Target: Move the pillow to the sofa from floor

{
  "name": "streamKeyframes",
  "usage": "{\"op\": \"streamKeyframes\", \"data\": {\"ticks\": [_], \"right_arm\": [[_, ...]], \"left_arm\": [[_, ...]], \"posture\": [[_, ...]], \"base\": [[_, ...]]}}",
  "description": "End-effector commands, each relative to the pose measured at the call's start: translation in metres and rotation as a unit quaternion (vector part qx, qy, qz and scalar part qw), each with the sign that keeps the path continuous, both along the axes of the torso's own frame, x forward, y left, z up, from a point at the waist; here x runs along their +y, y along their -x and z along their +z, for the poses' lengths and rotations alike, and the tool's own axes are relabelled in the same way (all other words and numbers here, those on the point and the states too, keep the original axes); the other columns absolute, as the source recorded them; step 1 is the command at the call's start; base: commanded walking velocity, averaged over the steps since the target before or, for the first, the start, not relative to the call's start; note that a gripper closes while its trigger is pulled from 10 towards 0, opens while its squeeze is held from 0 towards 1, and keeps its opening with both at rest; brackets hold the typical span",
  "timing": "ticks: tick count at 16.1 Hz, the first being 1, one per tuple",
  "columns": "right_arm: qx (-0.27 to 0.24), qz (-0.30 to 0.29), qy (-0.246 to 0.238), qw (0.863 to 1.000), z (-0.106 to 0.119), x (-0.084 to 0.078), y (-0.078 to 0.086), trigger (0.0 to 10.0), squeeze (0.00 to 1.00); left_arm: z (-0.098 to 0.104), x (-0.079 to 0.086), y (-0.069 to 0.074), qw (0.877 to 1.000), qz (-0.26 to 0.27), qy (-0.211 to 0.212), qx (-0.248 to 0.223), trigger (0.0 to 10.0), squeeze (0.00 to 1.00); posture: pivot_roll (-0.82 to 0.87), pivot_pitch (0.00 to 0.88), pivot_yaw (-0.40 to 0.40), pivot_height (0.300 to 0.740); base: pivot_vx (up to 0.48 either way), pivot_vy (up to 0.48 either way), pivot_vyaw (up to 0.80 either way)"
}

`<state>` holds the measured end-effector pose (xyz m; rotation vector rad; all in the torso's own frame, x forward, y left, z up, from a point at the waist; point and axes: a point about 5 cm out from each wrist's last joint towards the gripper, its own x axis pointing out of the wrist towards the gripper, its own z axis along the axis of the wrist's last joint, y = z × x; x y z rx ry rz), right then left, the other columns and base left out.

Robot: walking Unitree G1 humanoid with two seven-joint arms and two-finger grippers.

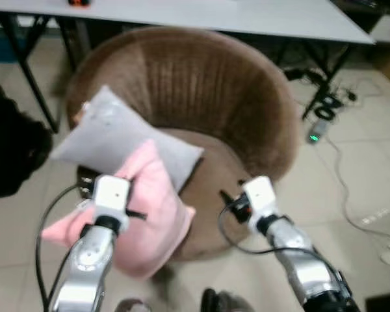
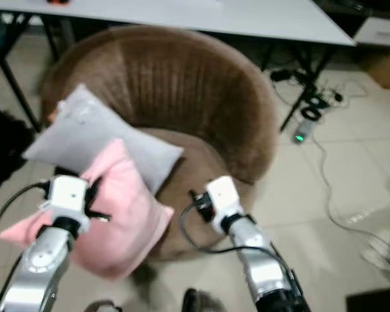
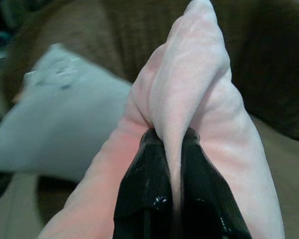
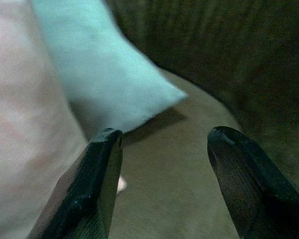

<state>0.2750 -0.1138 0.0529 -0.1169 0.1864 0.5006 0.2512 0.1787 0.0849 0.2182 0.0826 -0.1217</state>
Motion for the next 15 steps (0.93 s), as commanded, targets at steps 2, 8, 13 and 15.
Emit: {"op": "streamKeyframes", "data": {"ticks": [2, 8, 13, 15], "right_arm": [[0.002, 0.000, -0.001, 1.000, -0.002, 0.004, 0.001, 10.0, 0.00], [-0.071, 0.005, -0.023, 0.997, 0.018, 0.001, 0.001, 10.0, 0.00], [-0.066, 0.016, -0.021, 0.997, 0.016, 0.001, 0.003, 10.0, 0.00], [-0.061, 0.020, -0.020, 0.998, 0.014, 0.003, 0.004, 10.0, 0.00]], "left_arm": [[0.000, 0.002, 0.000, 1.000, -0.005, -0.020, -0.001, 10.0, 0.00], [0.024, 0.014, -0.014, 0.999, 0.022, -0.004, -0.047, 10.0, 0.00], [0.038, 0.015, -0.022, 0.997, 0.030, -0.011, -0.064, 10.0, 0.00], [0.049, 0.013, -0.026, 0.996, 0.027, -0.025, -0.081, 10.0, 0.00]], "posture": [[0.13, 0.136, -0.110, 0.740], [0.14, 0.115, -0.109, 0.740], [0.14, 0.116, -0.115, 0.740], [0.14, 0.115, -0.115, 0.740]], "base": [[0.000, 0.000, 0.00], [0.000, 0.000, 0.00], [0.051, 0.000, 0.00], [0.439, 0.000, 0.00]]}}
